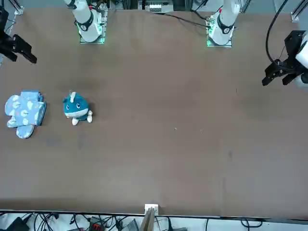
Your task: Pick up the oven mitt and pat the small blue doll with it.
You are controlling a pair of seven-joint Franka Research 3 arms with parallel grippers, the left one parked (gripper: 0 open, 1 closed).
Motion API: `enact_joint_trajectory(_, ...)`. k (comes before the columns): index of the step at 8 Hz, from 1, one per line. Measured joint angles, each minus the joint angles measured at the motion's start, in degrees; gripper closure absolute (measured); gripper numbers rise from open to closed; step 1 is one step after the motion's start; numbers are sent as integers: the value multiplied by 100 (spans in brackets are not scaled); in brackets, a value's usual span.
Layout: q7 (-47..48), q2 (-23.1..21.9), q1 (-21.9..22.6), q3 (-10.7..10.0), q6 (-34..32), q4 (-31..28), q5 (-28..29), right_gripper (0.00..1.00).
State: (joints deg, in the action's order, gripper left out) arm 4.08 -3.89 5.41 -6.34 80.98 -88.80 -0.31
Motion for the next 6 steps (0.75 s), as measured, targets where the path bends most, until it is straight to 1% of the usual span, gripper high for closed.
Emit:
enact_joint_trajectory(4,-1,4,5,5,-4,0,5,0)
enact_joint_trajectory(6,-1,37,25,41,-69,0,6,0)
